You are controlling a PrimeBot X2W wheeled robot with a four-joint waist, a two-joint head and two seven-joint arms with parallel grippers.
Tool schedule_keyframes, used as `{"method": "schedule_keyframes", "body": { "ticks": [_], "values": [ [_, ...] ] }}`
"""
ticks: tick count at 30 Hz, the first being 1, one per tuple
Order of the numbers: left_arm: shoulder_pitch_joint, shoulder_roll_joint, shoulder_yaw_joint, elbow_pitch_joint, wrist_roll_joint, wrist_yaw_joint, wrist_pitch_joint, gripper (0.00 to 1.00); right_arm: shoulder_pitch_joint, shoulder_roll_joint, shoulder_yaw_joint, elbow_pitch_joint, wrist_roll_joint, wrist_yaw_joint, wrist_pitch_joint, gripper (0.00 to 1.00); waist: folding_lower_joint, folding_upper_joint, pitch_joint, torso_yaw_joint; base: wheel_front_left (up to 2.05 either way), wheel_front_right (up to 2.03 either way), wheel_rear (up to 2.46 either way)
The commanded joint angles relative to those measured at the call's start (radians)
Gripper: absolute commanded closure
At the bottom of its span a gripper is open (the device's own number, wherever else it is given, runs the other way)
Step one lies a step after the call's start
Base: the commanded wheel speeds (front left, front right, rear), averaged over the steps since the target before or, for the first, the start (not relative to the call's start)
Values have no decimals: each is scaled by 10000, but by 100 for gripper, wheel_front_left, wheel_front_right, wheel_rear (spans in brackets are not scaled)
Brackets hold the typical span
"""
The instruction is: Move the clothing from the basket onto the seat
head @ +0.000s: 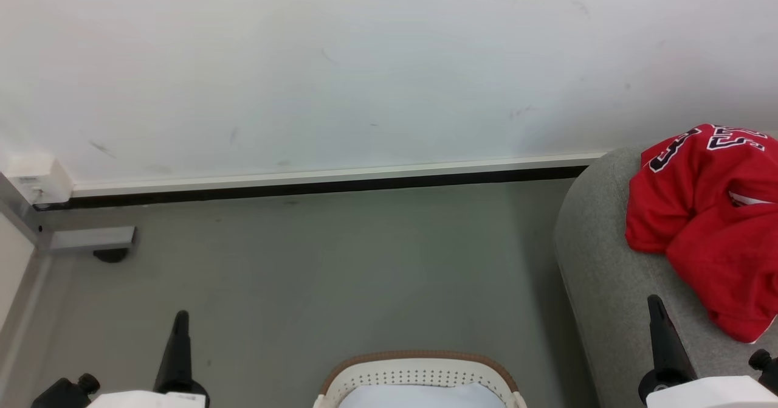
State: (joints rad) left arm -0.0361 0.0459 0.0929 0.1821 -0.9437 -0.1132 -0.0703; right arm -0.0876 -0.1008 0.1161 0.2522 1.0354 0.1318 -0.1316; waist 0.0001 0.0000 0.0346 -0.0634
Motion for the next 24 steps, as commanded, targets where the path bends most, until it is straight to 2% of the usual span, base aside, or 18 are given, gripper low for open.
{"method": "schedule_keyframes", "body": {
  "ticks": [1,24],
  "values": [
    [-204,64,66,-75,-377,34,110,100,-237,-141,-92,-156,416,-8,67,100,0,0,-9,17,0,0,0],
    [-433,67,136,74,-2736,68,771,100,-259,-368,-322,-175,2946,-12,488,100,0,0,-112,202,0,0,0]
  ]
}}
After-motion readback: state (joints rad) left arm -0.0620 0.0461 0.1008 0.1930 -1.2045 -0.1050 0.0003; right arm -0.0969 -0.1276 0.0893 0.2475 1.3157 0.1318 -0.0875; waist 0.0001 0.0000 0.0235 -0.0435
